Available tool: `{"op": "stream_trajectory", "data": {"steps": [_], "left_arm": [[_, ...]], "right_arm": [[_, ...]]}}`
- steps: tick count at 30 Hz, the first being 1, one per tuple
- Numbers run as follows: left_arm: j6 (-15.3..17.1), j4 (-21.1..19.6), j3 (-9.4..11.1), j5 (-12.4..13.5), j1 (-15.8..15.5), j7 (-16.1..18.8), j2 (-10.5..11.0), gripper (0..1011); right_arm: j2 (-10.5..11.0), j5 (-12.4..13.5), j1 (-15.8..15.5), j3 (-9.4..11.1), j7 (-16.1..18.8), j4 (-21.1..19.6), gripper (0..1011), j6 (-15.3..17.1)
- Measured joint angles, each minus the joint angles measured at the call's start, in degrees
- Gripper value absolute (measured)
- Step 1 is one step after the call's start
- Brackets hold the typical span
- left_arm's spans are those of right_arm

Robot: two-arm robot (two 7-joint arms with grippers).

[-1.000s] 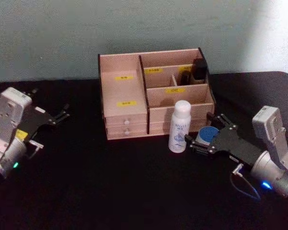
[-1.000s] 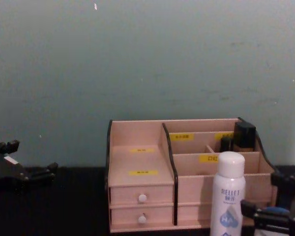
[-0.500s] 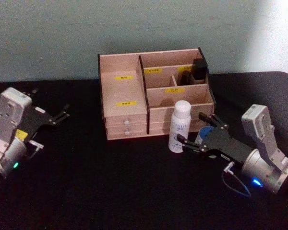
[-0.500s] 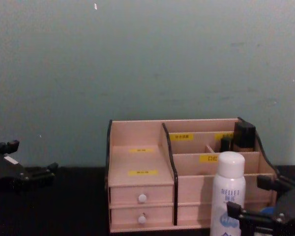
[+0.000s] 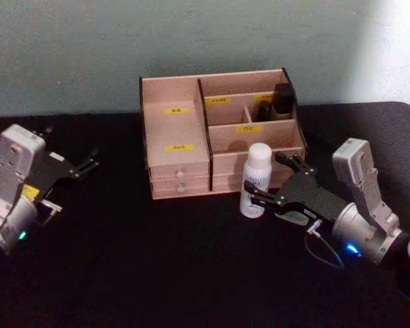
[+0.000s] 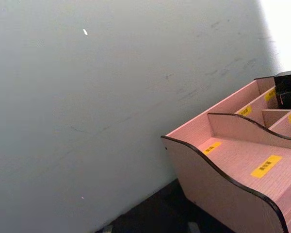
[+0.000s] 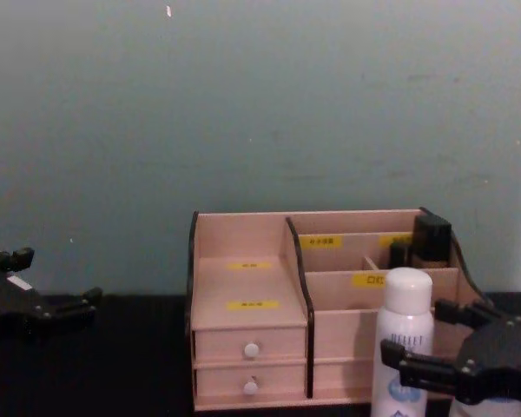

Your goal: Pick up the facial cleanser and watermelon frost from the table and place them into the tiered storage box.

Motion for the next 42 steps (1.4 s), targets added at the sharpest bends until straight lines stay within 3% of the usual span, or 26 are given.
{"op": "stream_trajectory", "data": {"steps": [24,42], "left_arm": [[0.00,0.00,0.00,0.00,-0.01,0.00,0.00,1001],[0.00,0.00,0.00,0.00,-0.01,0.00,0.00,1001]], "right_arm": [[-3.02,-0.68,2.27,-0.27,1.11,3.76,1002,1.21],[-3.12,-0.35,2.42,-0.24,1.16,3.88,1002,1.90]]}}
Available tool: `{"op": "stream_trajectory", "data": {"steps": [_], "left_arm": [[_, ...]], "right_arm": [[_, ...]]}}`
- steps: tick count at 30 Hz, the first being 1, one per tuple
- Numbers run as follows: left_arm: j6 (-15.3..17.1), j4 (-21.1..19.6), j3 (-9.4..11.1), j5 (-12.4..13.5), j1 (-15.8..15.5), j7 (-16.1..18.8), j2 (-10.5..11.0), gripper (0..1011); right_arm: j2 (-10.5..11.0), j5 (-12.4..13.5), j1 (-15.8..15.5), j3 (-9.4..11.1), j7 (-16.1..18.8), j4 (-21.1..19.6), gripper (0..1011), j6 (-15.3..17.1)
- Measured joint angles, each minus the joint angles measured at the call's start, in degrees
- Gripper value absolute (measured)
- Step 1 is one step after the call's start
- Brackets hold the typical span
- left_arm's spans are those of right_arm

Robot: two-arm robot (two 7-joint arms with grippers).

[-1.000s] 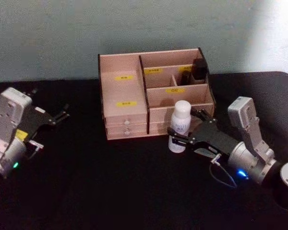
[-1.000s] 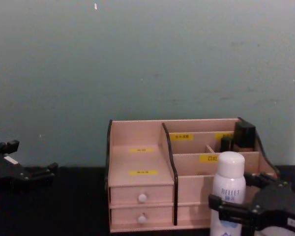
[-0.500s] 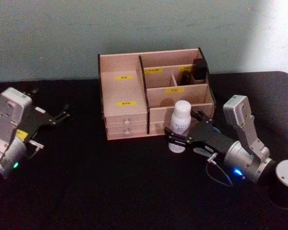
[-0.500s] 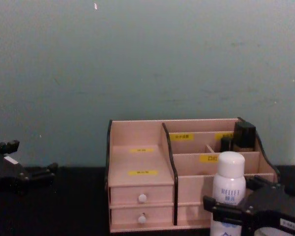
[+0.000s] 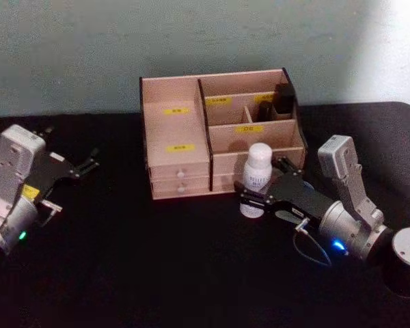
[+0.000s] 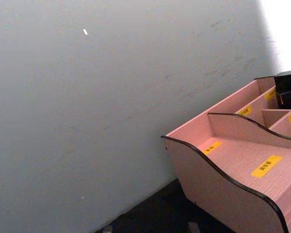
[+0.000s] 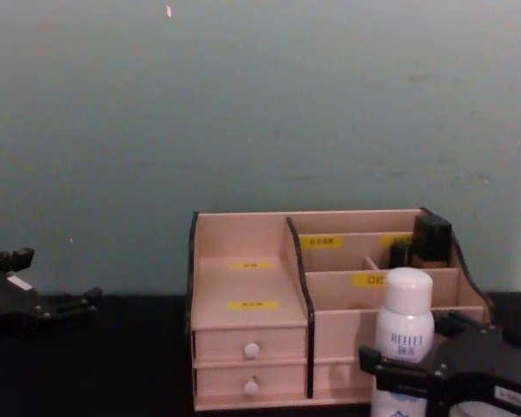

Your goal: Pick up the facial cleanser and watermelon frost from the table and place them into the tiered storage box.

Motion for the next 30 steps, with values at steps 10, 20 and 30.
{"op": "stream_trajectory", "data": {"steps": [10,20,30], "left_arm": [[0.00,0.00,0.00,0.00,0.00,0.00,0.00,1001],[0.00,0.00,0.00,0.00,0.01,0.00,0.00,1001],[0.00,0.00,0.00,0.00,0.00,0.00,0.00,1001]], "right_arm": [[0.03,0.02,-0.05,0.00,-0.03,-0.03,929,-0.06],[0.03,0.01,-0.06,0.00,-0.03,-0.08,678,-0.11],[0.03,0.01,-0.06,0.00,-0.03,-0.08,593,-0.15]]}}
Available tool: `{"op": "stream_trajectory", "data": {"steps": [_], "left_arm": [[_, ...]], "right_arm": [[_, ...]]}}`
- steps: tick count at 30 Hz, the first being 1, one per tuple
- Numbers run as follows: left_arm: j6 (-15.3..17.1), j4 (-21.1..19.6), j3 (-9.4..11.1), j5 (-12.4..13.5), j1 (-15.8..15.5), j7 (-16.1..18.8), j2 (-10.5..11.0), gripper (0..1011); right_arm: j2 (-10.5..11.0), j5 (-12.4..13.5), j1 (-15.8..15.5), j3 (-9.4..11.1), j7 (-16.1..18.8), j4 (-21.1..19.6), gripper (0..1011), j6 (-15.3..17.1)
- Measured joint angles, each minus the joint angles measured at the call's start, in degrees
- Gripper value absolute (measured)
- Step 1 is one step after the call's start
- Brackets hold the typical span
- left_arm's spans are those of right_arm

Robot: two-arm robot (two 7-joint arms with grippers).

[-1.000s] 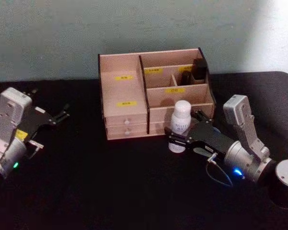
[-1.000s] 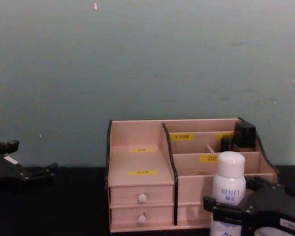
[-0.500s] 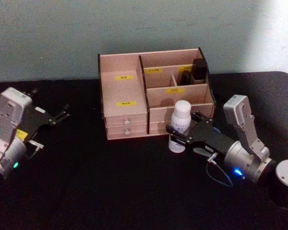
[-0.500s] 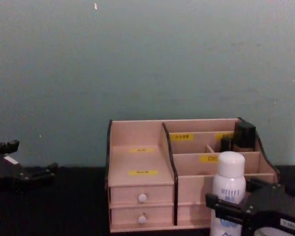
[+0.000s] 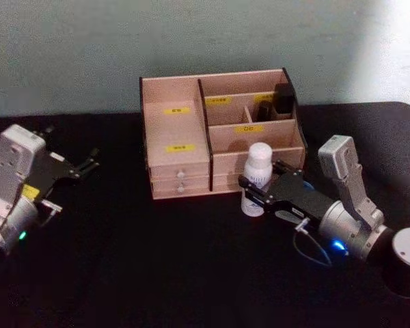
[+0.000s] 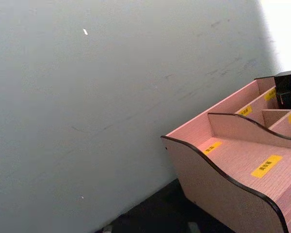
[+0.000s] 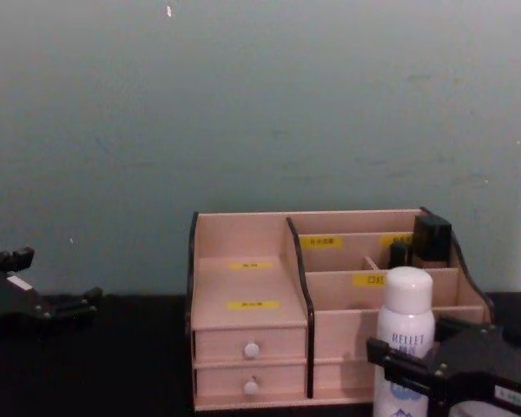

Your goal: Pick up the facial cleanser and watermelon frost from the table and place them into the tiered storage box.

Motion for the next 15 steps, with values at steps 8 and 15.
{"op": "stream_trajectory", "data": {"steps": [8,15], "left_arm": [[0.00,0.00,0.00,0.00,0.00,0.00,0.00,1001],[0.00,0.00,0.00,0.00,0.00,0.00,0.00,1001]], "right_arm": [[0.00,0.00,0.00,0.00,0.00,0.00,593,0.00],[0.49,0.15,-0.42,-0.07,0.75,-0.72,593,-0.69]]}}
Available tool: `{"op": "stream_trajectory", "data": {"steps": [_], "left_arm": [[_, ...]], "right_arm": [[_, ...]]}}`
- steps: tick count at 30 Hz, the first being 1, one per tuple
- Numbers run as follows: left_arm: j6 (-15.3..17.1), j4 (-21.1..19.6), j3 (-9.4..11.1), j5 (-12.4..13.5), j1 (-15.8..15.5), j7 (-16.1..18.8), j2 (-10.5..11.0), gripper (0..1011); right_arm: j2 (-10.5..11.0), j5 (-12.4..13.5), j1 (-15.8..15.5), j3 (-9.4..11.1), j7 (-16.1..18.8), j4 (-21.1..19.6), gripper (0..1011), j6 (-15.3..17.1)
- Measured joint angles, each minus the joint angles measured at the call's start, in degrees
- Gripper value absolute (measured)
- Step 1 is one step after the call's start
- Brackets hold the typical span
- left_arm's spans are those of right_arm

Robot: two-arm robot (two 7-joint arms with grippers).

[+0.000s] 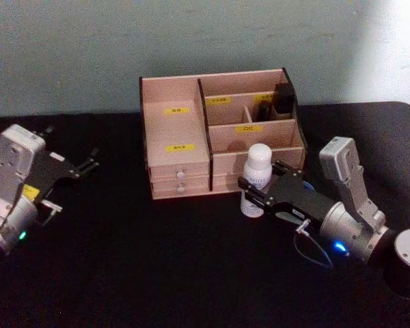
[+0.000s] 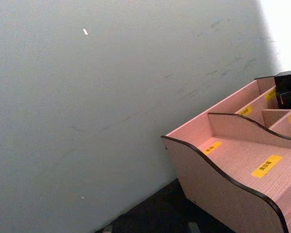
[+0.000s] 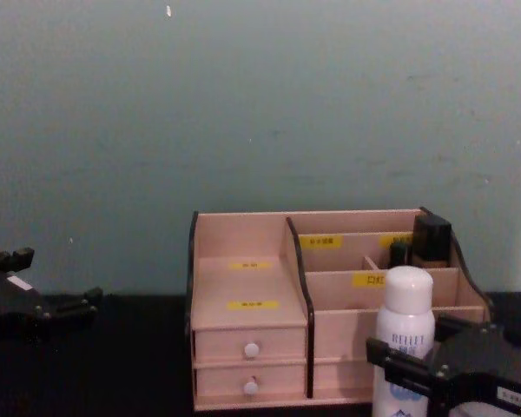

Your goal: Pick up the facial cleanser and watermelon frost from the table and place them into the tiered storage box.

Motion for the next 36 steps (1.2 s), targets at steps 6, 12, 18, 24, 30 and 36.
{"op": "stream_trajectory", "data": {"steps": [6,12,18,24,30,36], "left_arm": [[0.00,0.00,0.00,0.00,0.00,0.00,0.00,1001],[0.00,0.00,0.00,0.00,0.00,0.00,0.00,1001],[0.00,0.00,0.00,0.00,0.00,0.00,0.00,1001],[0.00,0.00,0.00,0.00,0.00,0.00,0.00,1001],[0.00,0.00,0.00,0.00,0.00,0.00,0.00,1001],[0.00,0.00,0.00,0.00,0.00,0.00,0.00,1001]], "right_arm": [[0.41,0.87,-0.55,0.22,0.38,-1.64,593,0.48],[1.32,2.42,-1.14,0.73,0.87,-5.03,593,2.01],[1.92,4.11,-0.56,0.99,1.46,-8.07,593,3.12],[1.71,4.84,1.58,0.86,1.37,-8.90,593,3.39],[0.79,4.83,4.09,0.61,0.63,-7.55,593,2.82],[-0.64,4.63,7.49,0.16,0.32,-4.12,593,2.21]]}}
